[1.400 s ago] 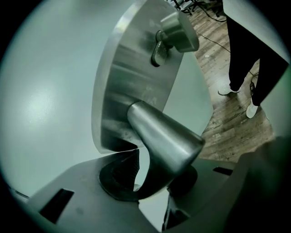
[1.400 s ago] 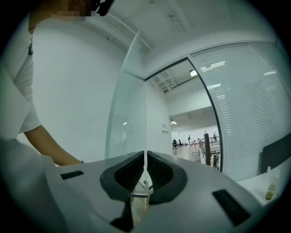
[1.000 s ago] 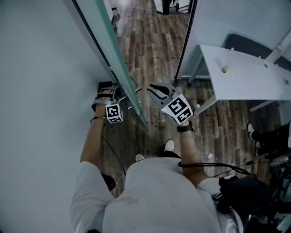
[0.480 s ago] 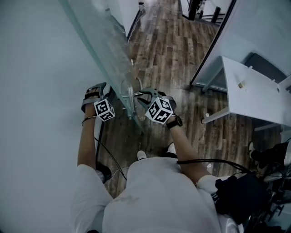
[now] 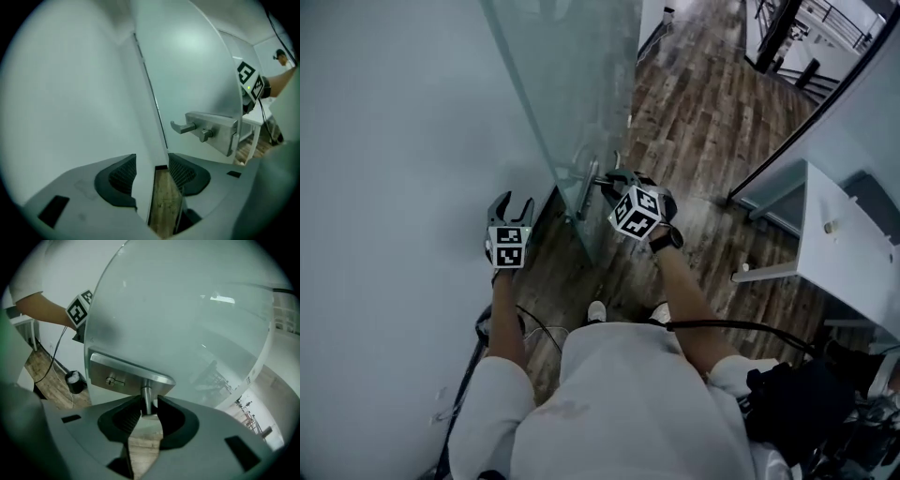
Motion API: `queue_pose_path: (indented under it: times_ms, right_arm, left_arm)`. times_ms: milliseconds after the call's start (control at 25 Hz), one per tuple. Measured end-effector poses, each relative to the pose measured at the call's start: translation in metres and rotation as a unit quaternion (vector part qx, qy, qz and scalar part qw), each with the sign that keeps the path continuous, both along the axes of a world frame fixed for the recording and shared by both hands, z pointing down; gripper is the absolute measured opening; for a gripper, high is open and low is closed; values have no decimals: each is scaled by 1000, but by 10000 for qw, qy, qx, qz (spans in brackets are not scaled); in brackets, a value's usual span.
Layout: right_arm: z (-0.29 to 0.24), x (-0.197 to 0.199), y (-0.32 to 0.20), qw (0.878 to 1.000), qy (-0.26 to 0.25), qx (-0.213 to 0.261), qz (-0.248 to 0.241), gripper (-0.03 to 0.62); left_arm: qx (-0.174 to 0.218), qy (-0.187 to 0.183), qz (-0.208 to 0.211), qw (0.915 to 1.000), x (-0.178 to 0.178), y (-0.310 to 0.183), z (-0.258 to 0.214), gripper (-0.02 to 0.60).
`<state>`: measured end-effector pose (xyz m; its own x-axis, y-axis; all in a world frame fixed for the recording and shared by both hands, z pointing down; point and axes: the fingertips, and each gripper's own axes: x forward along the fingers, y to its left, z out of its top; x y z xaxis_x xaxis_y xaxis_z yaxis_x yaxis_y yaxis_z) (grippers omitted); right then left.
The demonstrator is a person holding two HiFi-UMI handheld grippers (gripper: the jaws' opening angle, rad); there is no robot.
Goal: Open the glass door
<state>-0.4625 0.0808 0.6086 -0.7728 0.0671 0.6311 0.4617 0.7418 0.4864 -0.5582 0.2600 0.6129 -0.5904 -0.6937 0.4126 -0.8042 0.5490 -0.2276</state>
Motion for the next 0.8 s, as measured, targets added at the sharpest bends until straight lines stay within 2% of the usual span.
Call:
queue_pose_path:
  times_ms: [80, 200, 360, 520, 680, 800]
  right_arm:
    - [2, -15, 15, 10000, 32, -16, -60, 104]
    - [3, -41, 36, 9997, -168, -127, 158, 103]
    - [8, -73, 61, 9981, -459, -277, 296, 103]
    - [10, -99, 82, 9969, -441, -582, 281, 103]
    - [9, -132, 102, 9947, -465, -871, 279, 101]
    - [14, -160, 118, 9952, -435, -827, 303, 100]
  left_arm:
    - [275, 12, -487, 9984, 2, 35, -5, 170]
    - [700, -113, -1063, 9918, 2, 78, -20, 96]
    - [1235, -245, -1453, 9813, 7, 114, -41, 3]
    - [1558, -265, -1540, 9754, 19, 132, -53, 3]
    - [1604, -259, -1650, 9728, 21, 146, -52, 3]
    - [1628, -199, -1700, 9717, 17, 154, -42, 3]
